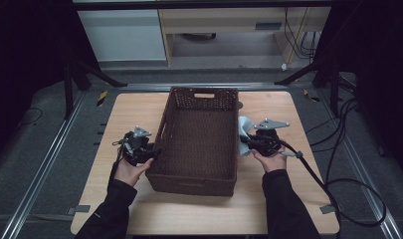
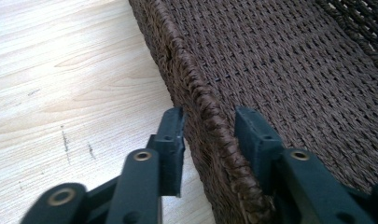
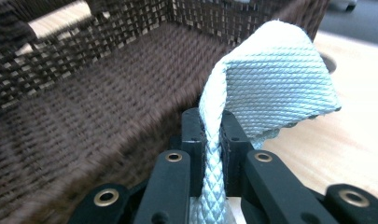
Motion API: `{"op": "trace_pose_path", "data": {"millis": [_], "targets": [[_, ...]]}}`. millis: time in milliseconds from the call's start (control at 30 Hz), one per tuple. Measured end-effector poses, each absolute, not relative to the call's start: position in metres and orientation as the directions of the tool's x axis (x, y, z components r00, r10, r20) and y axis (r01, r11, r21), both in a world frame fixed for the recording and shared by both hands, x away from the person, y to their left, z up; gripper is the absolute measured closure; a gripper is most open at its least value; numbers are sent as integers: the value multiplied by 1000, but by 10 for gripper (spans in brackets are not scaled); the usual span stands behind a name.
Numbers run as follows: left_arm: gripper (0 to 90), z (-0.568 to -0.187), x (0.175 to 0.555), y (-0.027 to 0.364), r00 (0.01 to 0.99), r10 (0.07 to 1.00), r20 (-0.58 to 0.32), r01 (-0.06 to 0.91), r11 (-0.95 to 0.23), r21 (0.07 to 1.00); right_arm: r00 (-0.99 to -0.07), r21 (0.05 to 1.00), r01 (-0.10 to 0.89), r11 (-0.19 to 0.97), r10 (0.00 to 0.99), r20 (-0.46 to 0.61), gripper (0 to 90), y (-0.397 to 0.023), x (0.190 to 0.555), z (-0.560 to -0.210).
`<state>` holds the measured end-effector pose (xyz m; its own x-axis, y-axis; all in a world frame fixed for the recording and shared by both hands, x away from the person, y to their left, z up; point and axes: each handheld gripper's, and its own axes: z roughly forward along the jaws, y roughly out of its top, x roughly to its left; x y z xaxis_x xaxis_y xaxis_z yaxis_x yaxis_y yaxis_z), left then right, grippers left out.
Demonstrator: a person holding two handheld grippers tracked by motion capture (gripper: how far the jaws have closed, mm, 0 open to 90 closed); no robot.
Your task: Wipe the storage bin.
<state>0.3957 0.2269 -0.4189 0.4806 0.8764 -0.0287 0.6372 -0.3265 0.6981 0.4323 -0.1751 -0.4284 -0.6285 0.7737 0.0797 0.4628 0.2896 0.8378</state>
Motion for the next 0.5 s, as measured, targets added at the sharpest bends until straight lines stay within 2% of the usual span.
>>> {"op": "trace_pose_path", "data": {"millis": [267,500], "targets": [[570,-415,382,227,514,858,-7,619,-366,695,-640,810,482,333,766,66,838,-173,426,-438],[651,-421,379,229,523,852,-39,633,-357,687,-623,766,544,342,776,96,838,-178,418,-461]]}}
